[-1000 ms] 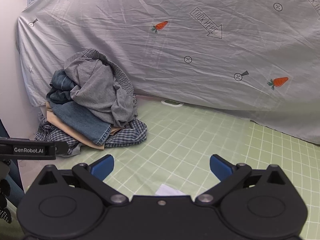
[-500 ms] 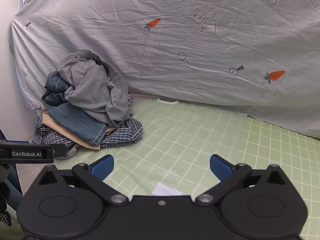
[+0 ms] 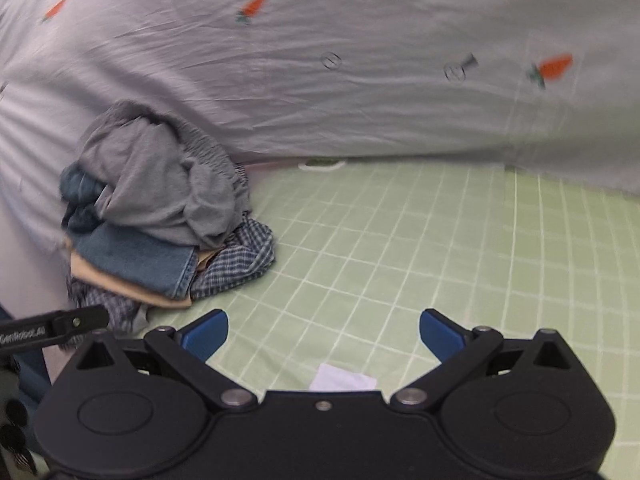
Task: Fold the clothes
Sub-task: 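Grasp the grey sweatshirt on the pile with both grippers and pull it out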
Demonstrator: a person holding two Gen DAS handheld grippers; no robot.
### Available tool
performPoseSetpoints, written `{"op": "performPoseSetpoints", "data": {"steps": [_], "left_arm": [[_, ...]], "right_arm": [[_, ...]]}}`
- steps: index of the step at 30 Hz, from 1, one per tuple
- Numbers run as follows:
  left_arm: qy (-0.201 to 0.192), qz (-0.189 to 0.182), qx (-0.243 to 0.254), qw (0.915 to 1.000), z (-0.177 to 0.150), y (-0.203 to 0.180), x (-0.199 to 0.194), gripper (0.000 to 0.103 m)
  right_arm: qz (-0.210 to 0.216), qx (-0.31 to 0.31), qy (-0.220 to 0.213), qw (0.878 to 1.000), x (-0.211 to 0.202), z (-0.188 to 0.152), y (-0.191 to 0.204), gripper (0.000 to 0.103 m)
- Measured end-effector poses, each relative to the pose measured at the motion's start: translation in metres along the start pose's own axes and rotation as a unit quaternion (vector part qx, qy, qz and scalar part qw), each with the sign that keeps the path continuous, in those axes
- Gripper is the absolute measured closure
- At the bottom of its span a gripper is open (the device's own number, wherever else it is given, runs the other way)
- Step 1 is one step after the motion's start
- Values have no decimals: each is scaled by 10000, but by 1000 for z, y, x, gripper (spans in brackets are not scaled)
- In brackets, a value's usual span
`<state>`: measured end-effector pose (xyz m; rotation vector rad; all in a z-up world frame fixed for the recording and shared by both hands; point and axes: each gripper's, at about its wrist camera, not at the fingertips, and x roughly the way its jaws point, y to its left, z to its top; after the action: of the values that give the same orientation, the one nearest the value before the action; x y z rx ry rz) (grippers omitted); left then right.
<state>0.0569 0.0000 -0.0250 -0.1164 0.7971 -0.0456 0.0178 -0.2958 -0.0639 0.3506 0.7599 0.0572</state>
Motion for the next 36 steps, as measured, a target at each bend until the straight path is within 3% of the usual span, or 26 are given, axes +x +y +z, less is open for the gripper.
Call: {"op": "performPoseSetpoints", "data": {"steps": [2, 4, 5, 6, 8, 9, 11, 12, 13, 15, 16, 20, 22, 24, 25, 26, 27, 28, 32, 36], "left_arm": [[33, -191, -471, 9987, 14, 16, 12, 0], [78, -456, -1071, 9932, 28, 35, 26, 0], [117, -700, -1563, 9852, 35, 48, 34, 0], [166, -964, -2102, 9727, 42, 62, 43, 0], [252, -1473, -3228, 9346, 50, 89, 65, 1], [289, -1710, -3768, 9099, 54, 102, 77, 1], [296, -2063, -4588, 8638, 58, 121, 96, 3], [261, -2223, -4975, 8381, 61, 130, 108, 5], [236, -2322, -5243, 8189, 63, 137, 117, 8], [196, -2360, -5523, 7993, 69, 146, 132, 13], [189, -2334, -5615, 7936, 73, 149, 138, 17], [261, -2276, -5878, 7759, 79, 155, 158, 23], [276, -2263, -5960, 7700, 80, 155, 163, 27], [324, -2194, -5948, 7726, 82, 154, 162, 37], [377, -2119, -5914, 7771, 84, 153, 161, 48], [435, -2036, -5886, 7812, 85, 152, 160, 59], [489, -1960, -5879, 7833, 85, 153, 157, 65], [527, -1911, -5887, 7837, 84, 153, 156, 75], [604, -1894, -5900, 7825, 84, 148, 142, 92], [513, -2124, -5719, 7907, 94, 132, 120, 100]], "right_arm": [[338, 679, 194, 9969, 18, 8, -13, 0], [875, 1726, 463, 9800, 42, 15, -31, 1], [1262, 2482, 629, 9584, 58, 14, -42, 1], [1658, 3300, 787, 9259, 76, 11, -53, 2], [2264, 4779, 1028, 8425, 114, -2, -63, 4], [2486, 5373, 1126, 7980, 132, -8, -64, 5], [2585, 5810, 1279, 7611, 163, -3, -55, 7], [2602, 5832, 1331, 7580, 177, 4, -49, 9], [2622, 5856, 1383, 7545, 191, 11, -42, 11], [2767, 5963, 1483, 7389, 220, 25, -26, 16], [2825, 6004, 1528, 7324, 233, 31, -20, 17], [2906, 6061, 1664, 7215, 275, 52, 5, 19], [2836, 5992, 1771, 7275, 291, 59, 16, 19], [2854, 5792, 1835, 7412, 301, 68, 27, 25], [2860, 5689, 1854, 7484, 305, 73, 33, 35], [2844, 5567, 1741, 7609, 302, 77, 36, 74], [2823, 5443, 1623, 7731, 300, 82, 40, 100], [2782, 5329, 1456, 7858, 294, 87, 41, 101], [2963, 4907, 764, 8158, 250, 106, 37, 102], [3214, 4810, 87, 8156, 189, 117, 12, 102]]}}
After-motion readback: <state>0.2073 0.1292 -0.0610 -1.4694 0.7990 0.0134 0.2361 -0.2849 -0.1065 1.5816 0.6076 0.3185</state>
